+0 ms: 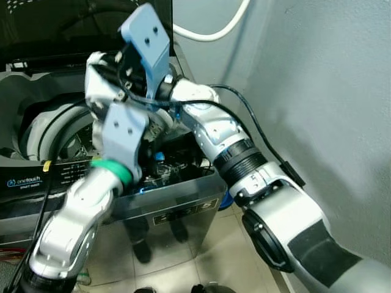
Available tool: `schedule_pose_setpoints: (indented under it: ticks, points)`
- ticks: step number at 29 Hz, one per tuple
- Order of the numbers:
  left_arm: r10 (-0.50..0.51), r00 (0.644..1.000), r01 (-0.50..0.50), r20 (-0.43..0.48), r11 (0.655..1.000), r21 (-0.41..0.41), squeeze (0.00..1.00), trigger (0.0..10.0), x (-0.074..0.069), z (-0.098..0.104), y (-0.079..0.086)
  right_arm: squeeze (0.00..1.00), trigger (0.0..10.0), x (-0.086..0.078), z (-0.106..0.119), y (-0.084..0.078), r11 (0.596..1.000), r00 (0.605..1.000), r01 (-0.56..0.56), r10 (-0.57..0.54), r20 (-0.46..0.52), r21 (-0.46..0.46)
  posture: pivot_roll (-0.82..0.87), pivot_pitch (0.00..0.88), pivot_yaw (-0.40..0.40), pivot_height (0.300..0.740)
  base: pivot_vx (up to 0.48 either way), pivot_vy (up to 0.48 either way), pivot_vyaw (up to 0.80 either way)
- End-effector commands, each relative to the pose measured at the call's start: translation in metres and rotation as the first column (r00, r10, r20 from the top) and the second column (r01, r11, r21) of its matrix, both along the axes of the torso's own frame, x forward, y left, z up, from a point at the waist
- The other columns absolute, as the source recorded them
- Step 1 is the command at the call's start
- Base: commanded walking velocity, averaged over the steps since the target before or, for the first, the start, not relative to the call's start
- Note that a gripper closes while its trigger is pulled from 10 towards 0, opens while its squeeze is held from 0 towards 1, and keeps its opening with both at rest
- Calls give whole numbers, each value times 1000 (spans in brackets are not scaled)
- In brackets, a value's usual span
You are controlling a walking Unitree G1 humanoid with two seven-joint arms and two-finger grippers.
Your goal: Clothes washing
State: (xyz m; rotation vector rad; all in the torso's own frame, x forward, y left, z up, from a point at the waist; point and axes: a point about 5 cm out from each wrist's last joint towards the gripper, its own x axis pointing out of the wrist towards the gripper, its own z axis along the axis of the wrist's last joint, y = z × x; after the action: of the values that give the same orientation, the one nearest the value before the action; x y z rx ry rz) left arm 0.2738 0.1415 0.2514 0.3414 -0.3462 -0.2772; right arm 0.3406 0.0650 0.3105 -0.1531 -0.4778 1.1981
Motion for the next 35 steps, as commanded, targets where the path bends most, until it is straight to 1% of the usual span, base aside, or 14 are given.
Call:
schedule_pose_setpoints:
  ticks: [1,6,7,13,16,19,20,21,22,23,25,27,32,35]
  points:
    - [-9,998,8,55,1000,31,0,10000,-5,9,-2,1000,10000,-15,-9,20,997,997,-77,77,13,-24,89,36,19,740,0,0,0]
    - [-51,997,49,49,998,36,0,10000,-12,10,-7,1000,10000,-10,-4,16,998,996,0,5,90,-55,95,33,21,740,0,0,0]
    - [-57,997,56,42,998,35,0,10000,-14,9,-8,0,10000,-5,0,12,997,993,44,-37,114,-56,95,33,21,740,0,0,0]
    - [-57,998,56,18,998,36,0,10000,-16,3,-9,0,10000,9,3,-12,969,965,143,-92,247,-199,96,31,25,740,0,0,0]
    - [-37,999,36,14,999,35,0,10000,-13,-1,-7,0,10000,11,-5,-44,964,977,45,13,212,-263,93,34,25,740,0,0,0]
    - [-30,999,30,12,999,32,0,10000,-13,-2,-6,0,10000,10,-7,-54,965,981,-3,53,186,-261,93,35,25,740,0,0,0]
    - [-26,1000,26,9,999,26,0,10000,-12,-2,-6,0,10000,8,-7,-67,977,988,-66,93,125,-202,93,36,24,740,0,0,0]
    - [-26,1000,26,9,999,26,0,10000,-12,-2,-6,0,10000,8,-7,-67,977,988,-66,93,125,-202,93,36,24,740,0,0,0]
    - [-24,1000,24,3,1000,18,0,10000,-11,-1,-4,0,10000,4,-7,-82,985,989,-128,136,63,-120,96,40,26,740,0,0,0]
    - [-24,1000,24,3,1000,18,0,10000,-11,-1,-4,0,10000,4,-7,-82,985,989,-128,136,63,-120,96,40,26,740,0,0,0]
    - [-24,1000,24,-15,1000,10,0,10000,-11,-1,0,0,10000,-7,-14,-111,981,981,-192,192,-37,6,97,46,33,740,0,0,0]
    - [-24,999,24,-21,1000,9,0,10000,-11,-1,2,0,10000,-12,-19,-121,979,976,-200,202,-74,38,97,46,33,740,0,0,0]
    - [-25,999,26,-38,1000,3,0,10000,-11,-2,4,0,10000,-16,-28,-140,976,974,-118,150,-171,183,87,55,43,740,0,0,0]
    - [-16,999,16,-34,1000,-5,0,10000,-10,-1,4,0,10000,-18,-27,-149,944,963,-65,144,-227,323,95,53,43,740,0,0,0]
